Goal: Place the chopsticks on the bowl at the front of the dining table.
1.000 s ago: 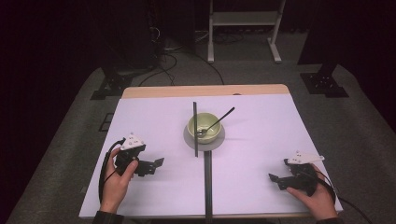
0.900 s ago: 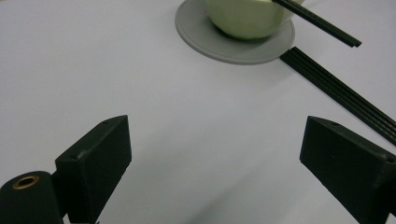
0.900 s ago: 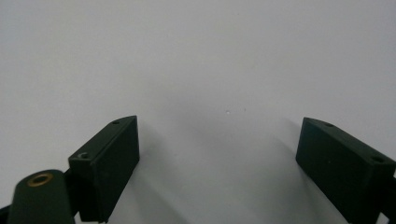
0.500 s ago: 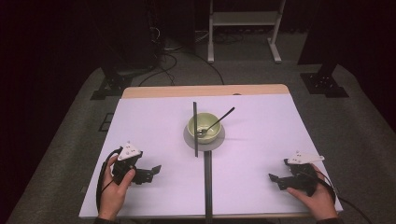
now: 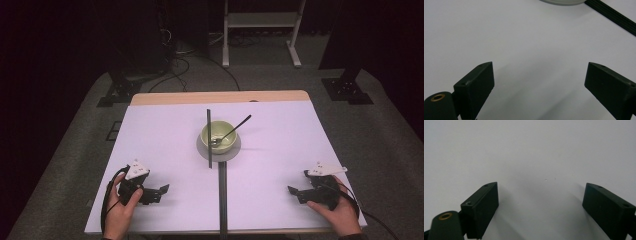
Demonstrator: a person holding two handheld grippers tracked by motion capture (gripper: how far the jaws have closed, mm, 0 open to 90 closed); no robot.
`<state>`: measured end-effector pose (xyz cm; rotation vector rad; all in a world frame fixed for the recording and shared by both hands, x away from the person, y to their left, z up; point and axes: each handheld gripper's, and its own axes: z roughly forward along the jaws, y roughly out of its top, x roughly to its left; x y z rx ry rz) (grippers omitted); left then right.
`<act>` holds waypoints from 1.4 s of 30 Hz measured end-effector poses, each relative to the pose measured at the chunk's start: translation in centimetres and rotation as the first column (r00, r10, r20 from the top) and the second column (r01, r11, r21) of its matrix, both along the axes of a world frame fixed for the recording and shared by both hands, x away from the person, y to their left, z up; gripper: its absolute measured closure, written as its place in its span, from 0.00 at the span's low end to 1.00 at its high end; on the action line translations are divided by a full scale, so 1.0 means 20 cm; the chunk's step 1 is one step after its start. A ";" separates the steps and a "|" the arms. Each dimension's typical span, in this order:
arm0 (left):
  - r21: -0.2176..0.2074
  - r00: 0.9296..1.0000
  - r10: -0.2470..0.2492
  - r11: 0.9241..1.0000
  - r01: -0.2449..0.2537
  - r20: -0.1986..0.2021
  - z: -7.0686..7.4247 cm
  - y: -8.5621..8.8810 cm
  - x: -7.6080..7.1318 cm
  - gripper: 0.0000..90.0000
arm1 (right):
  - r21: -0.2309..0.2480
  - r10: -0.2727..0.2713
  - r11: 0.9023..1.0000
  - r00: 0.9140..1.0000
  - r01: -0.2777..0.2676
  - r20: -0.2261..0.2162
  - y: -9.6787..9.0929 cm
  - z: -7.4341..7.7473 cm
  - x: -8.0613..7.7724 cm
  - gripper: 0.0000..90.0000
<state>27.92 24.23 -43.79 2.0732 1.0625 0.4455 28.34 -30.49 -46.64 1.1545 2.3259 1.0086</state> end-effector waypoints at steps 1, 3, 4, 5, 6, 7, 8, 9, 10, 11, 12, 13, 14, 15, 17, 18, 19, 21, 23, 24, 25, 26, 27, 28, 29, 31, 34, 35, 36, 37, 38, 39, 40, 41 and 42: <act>0.005 1.000 -0.001 1.000 0.001 -0.002 -0.01 0.00 0.00 0.09 | 0.000 0.000 1.000 1.000 0.000 0.000 0.00 0.00 0.00 0.13; 0.003 1.000 0.002 1.000 -0.001 -0.008 -0.01 0.00 0.00 0.09 | 0.000 0.000 1.000 1.000 0.000 0.000 0.00 0.00 0.00 0.13; 0.015 1.000 0.006 1.000 -0.005 -0.015 -0.03 0.01 0.00 0.09 | 0.000 0.000 1.000 1.000 0.000 0.000 0.00 0.00 0.00 0.14; 0.022 1.000 0.006 1.000 -0.005 -0.018 -0.04 0.00 0.00 0.09 | 0.000 0.000 1.000 1.000 0.000 0.000 0.00 0.00 0.00 0.14; 0.028 1.000 0.003 1.000 -0.002 -0.026 -0.04 0.00 0.00 0.09 | 0.000 0.000 1.000 1.000 0.000 0.000 0.00 0.00 0.00 0.13; 0.030 1.000 0.005 1.000 -0.004 -0.029 -0.05 0.00 0.00 0.09 | 0.000 0.000 1.000 1.000 0.000 0.000 0.00 0.00 0.00 0.13; 0.031 0.999 0.003 1.000 -0.002 -0.033 -0.05 0.00 0.00 0.09 | 0.000 0.000 1.000 1.000 0.000 0.000 0.00 0.00 0.00 0.14; 0.031 0.999 0.003 1.000 -0.002 -0.033 -0.05 0.00 0.00 0.09 | 0.000 0.000 1.000 1.000 0.000 0.000 0.00 0.00 0.00 0.14; 0.047 1.000 0.003 0.999 -0.001 -0.031 -0.06 -0.01 0.00 0.09 | -0.001 0.000 1.000 1.000 0.000 0.000 0.00 0.00 0.00 0.14; 0.047 1.000 0.003 0.999 -0.001 -0.031 -0.06 -0.01 0.00 0.09 | 0.000 0.000 1.000 1.000 0.000 0.000 0.00 0.00 0.00 0.14; 0.064 0.999 -0.002 0.998 0.005 -0.038 -0.08 -0.02 0.01 0.09 | -0.001 0.000 1.000 1.000 0.000 -0.001 0.00 0.00 0.00 0.13; 0.064 0.999 -0.003 0.998 0.006 -0.042 -0.09 -0.02 0.01 0.09 | 0.000 0.001 1.000 1.000 -0.001 0.001 0.00 0.00 0.00 0.13; 0.071 0.999 -0.001 0.997 0.004 -0.040 -0.10 -0.02 0.01 0.09 | -0.001 0.000 1.000 1.000 0.000 0.000 0.00 0.00 0.00 0.13; 0.068 0.999 -0.004 0.998 0.006 -0.034 -0.10 -0.02 0.01 0.08 | 0.000 0.000 1.000 1.000 0.000 -0.001 0.00 0.00 0.00 0.14; 0.060 0.999 -0.011 0.998 0.014 -0.042 -0.11 -0.03 0.02 0.03 | 0.000 0.000 1.000 1.000 0.000 0.000 0.00 0.00 0.00 0.14; 0.066 0.999 -0.011 0.998 0.013 -0.036 -0.11 -0.03 0.02 0.03 | -0.001 0.000 1.000 1.000 0.000 0.000 0.00 0.00 0.00 0.14; 0.067 0.999 -0.008 0.998 0.010 -0.031 -0.11 -0.03 0.01 0.03 | 0.000 0.000 1.000 1.000 0.000 -0.001 0.00 0.00 0.00 0.13; 0.066 1.000 -0.007 0.998 0.009 -0.026 -0.11 -0.03 0.01 0.03 | -0.001 0.000 1.000 1.000 0.000 0.000 0.00 0.00 0.00 0.13; 0.071 1.000 -0.009 0.997 0.010 -0.020 -0.12 -0.03 0.01 0.03 | 0.000 -0.001 1.000 1.000 0.001 -0.001 0.00 0.00 0.00 0.13; 0.068 1.000 -0.005 0.998 0.006 -0.013 -0.12 -0.03 0.01 0.03 | -0.001 0.000 1.000 1.000 0.000 0.000 0.00 0.00 0.00 0.13; 0.068 1.000 -0.005 0.998 0.006 -0.013 -0.12 -0.03 0.01 0.03 | -0.001 0.000 1.000 1.000 0.000 0.000 0.00 0.00 0.00 0.13; 0.069 1.000 -0.005 0.998 0.005 -0.009 -0.12 -0.03 0.00 0.03 | -0.001 0.000 1.000 1.000 0.000 0.000 0.00 0.00 0.00 0.14; 0.069 1.000 -0.005 0.998 0.005 -0.009 -0.12 -0.03 0.00 0.03 | 0.000 0.000 1.000 1.000 0.000 0.000 0.00 0.00 0.00 0.14; 0.069 1.000 -0.004 0.998 0.005 -0.008 -0.12 -0.03 0.00 0.03 | -0.001 0.000 1.000 1.000 0.000 -0.001 0.00 0.00 0.00 0.13; 0.069 1.000 -0.004 0.998 0.005 -0.008 -0.12 -0.03 0.00 0.03 | -0.001 0.000 1.000 1.000 0.000 -0.001 0.00 0.00 0.00 0.13; 0.069 1.000 -0.004 0.998 0.005 -0.006 -0.13 -0.03 0.00 0.03 | -0.001 0.000 1.000 1.000 0.000 -0.001 0.00 0.00 0.00 0.13; 0.069 1.000 -0.005 0.998 0.005 -0.005 -0.13 -0.03 0.00 0.03 | -0.001 0.000 1.000 1.000 0.000 0.000 0.00 0.00 0.00 0.13; 0.069 1.000 -0.005 0.998 0.005 -0.005 -0.13 -0.03 0.00 0.03 | -0.001 0.000 1.000 1.000 0.000 0.000 0.00 0.00 0.00 0.13; 0.071 1.000 -0.006 0.997 0.007 -0.004 -0.13 -0.03 0.00 0.03 | 0.000 0.000 1.000 1.000 0.000 -0.001 0.00 0.00 0.00 0.13; 0.071 1.000 -0.006 0.997 0.007 -0.004 -0.13 -0.03 0.00 0.03 | -0.001 0.000 1.000 1.000 0.000 -0.001 0.00 0.00 0.00 0.13; 0.071 1.000 -0.007 0.997 0.007 -0.003 -0.13 -0.03 0.00 0.03 | -0.002 0.001 1.000 1.000 -0.001 -0.001 0.00 0.00 0.00 0.13; 0.071 1.000 -0.007 0.997 0.007 -0.003 -0.13 -0.03 0.00 0.03 | -0.001 0.001 1.000 1.000 -0.001 -0.001 0.00 0.00 0.00 0.13; 0.071 1.000 -0.007 0.997 0.007 -0.003 -0.13 -0.03 0.00 0.03 | -0.001 0.001 1.000 1.000 -0.001 -0.001 0.00 0.00 0.00 0.13; 0.071 1.000 -0.006 0.997 0.007 -0.004 -0.13 -0.03 0.00 0.03 | -0.002 0.001 1.000 1.000 -0.001 -0.001 0.00 0.00 0.00 0.13; 0.071 1.000 -0.007 0.997 0.007 -0.003 -0.13 -0.03 0.00 0.03 | -0.001 0.001 1.000 1.000 -0.001 -0.002 0.00 0.00 0.00 0.13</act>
